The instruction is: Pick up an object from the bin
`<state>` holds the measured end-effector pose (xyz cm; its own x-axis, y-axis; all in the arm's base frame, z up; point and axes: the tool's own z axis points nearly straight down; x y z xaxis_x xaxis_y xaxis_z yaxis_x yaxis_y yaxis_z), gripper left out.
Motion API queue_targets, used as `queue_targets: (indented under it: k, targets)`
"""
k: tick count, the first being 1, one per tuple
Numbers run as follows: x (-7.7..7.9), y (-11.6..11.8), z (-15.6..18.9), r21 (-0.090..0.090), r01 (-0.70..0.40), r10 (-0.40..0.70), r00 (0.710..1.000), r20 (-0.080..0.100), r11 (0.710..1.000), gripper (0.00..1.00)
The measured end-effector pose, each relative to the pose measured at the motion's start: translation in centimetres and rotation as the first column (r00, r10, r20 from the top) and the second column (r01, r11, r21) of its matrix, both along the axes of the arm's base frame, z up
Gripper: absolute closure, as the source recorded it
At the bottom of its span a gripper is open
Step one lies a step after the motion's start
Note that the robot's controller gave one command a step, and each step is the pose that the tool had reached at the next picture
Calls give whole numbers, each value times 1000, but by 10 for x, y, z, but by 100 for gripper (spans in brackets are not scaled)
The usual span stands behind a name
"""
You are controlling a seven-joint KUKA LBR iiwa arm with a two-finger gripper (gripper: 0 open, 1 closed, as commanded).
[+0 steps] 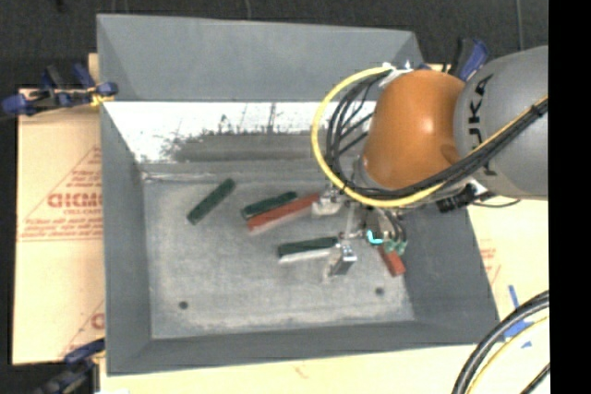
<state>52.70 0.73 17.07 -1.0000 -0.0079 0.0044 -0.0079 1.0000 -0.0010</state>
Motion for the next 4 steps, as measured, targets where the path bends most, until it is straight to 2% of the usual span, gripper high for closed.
queue_targets:
  k: [1, 2, 3, 4]
  targets:
    - [1, 0, 4, 0, 0, 0, 1000, 7, 1000, 0]
    - [67, -21, -88, 0, -66, 66, 998, 6, 998, 100]
    - [67, -21, -88, 1, -66, 66, 998, 6, 998, 100]
    - [81, -43, 53, -2, -83, 83, 996, 12, 997, 100]
